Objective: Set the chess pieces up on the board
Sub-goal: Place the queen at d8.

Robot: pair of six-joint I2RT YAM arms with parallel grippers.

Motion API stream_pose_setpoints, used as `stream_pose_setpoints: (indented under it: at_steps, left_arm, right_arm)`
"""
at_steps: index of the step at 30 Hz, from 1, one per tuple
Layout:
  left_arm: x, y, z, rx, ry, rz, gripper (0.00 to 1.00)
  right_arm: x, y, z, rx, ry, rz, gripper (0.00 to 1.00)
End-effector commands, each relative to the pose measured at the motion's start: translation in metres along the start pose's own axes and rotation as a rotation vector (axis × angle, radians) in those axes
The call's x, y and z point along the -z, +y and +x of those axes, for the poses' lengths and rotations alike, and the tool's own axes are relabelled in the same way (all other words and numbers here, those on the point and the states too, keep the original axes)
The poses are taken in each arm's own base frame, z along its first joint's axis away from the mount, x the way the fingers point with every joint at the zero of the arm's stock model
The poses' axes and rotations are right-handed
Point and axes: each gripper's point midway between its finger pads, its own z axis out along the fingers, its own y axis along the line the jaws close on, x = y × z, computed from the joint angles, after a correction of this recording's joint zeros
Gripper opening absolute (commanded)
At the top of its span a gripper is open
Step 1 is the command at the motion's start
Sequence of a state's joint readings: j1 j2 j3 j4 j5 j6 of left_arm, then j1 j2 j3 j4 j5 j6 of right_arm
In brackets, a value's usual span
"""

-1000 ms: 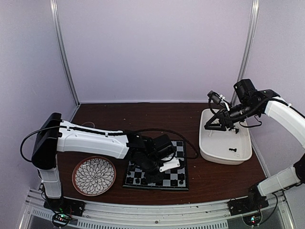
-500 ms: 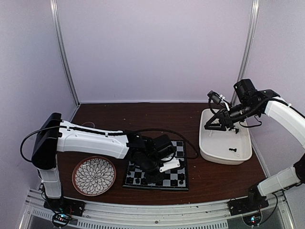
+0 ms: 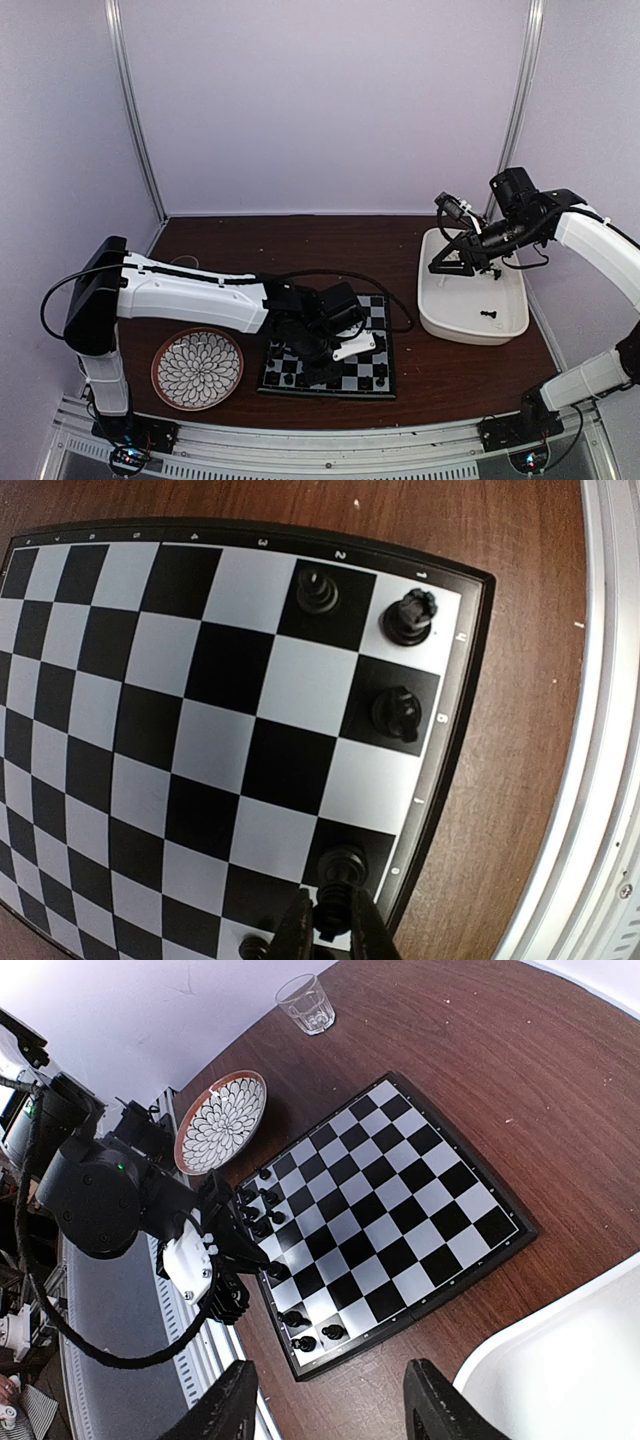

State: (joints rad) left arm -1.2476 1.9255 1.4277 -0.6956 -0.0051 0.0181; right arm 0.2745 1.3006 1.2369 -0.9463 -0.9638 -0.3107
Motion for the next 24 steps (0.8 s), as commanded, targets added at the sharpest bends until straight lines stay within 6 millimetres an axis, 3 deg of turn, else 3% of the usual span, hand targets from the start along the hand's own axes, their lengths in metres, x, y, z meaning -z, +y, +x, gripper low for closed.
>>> stream_pose_setpoints:
  at_steps: [1,5,9,24]
  left_arm:
    - [0.009,0.003,-0.006,0.013,-0.039,-0.023,0.13]
    - [0.013,0.001,-0.008,0.011,-0.049,-0.015,0.22]
    - [0.014,0.0,-0.008,0.013,-0.054,-0.003,0.23]
    - [0.009,-0.006,-0.01,0.012,-0.067,0.03,0.05]
  right_arm:
    - [0.002,0.001,-0.002,0.014,-0.016,0.0,0.54]
    - [0.002,0.001,-0.003,0.016,-0.017,-0.002,0.54]
    - [0.002,0.001,-0.004,0.017,-0.017,-0.002,0.54]
    - [0.004,0.004,-0.003,0.024,-0.022,0.002,0.54]
